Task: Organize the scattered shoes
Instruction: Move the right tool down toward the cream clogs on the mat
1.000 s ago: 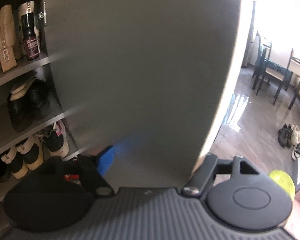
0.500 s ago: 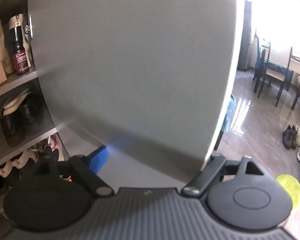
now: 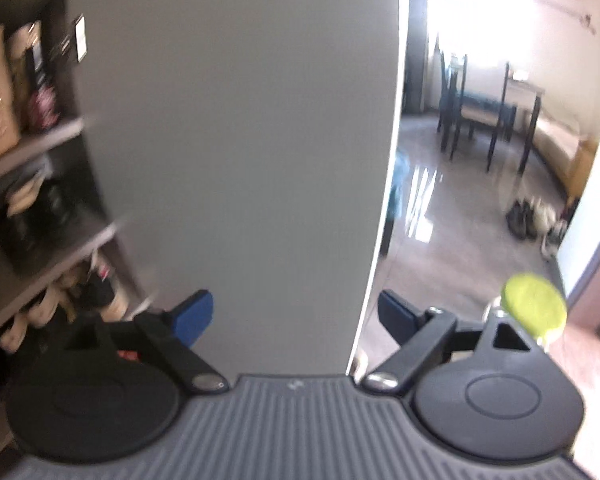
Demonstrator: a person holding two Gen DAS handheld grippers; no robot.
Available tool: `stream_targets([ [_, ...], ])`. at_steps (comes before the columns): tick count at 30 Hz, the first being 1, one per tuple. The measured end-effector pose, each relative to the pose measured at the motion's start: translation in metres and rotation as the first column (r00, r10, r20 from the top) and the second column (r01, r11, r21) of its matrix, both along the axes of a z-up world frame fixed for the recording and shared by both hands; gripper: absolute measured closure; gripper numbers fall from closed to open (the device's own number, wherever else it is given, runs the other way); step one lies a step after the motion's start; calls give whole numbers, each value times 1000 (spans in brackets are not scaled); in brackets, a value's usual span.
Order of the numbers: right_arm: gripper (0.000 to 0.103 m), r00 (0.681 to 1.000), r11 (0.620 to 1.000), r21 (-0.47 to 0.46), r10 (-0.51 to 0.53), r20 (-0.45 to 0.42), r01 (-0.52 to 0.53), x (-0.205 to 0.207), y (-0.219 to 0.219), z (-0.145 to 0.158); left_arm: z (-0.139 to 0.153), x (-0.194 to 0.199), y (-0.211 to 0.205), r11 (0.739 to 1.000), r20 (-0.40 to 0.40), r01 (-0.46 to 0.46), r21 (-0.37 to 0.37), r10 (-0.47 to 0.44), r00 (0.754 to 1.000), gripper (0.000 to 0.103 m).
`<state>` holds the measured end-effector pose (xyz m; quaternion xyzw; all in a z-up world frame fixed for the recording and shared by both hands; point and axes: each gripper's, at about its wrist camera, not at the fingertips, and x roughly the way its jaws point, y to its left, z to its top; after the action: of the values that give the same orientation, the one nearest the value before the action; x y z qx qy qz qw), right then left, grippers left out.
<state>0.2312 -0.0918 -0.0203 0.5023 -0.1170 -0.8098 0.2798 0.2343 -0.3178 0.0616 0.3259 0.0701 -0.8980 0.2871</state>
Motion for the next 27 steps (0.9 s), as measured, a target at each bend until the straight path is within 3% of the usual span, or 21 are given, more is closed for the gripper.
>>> stream_targets([
  [3,0,997,999,22,-51,61,50,-21,-23,0,-25,32,-8,997,46,-56,53,53,998,12],
  [7,0,970,989,71,-138,202,126,-80,-60,-32,-61,70,-24,977,91,-180,113,170,981,12],
  [8,0,943,983,42,-181,278,177,-99,-67,-52,-65,78,-29,969,87,-214,126,204,975,12],
  [10,0,852,954,30,-282,440,300,-136,-77,-101,-73,86,-38,954,66,-272,128,265,962,11],
  [12,0,791,919,44,-360,495,391,-169,-92,-147,-85,89,-43,940,51,-323,111,320,946,10],
  [14,0,764,907,59,-386,517,417,-206,-115,-197,-111,89,-45,918,31,-388,82,387,921,10],
  [18,0,825,950,158,-313,470,270,-264,-164,-272,-172,89,-48,870,40,-484,94,483,875,11],
  [21,0,833,947,186,-319,453,261,-291,-184,-312,-213,82,-37,879,97,-470,85,462,882,11],
  [24,0,851,944,249,-307,426,216,-314,-211,-345,-234,83,-37,892,114,-443,88,433,894,11],
  [27,0,868,935,311,-293,400,172,-337,-237,-377,-239,88,-50,879,142,-462,115,446,884,11],
])
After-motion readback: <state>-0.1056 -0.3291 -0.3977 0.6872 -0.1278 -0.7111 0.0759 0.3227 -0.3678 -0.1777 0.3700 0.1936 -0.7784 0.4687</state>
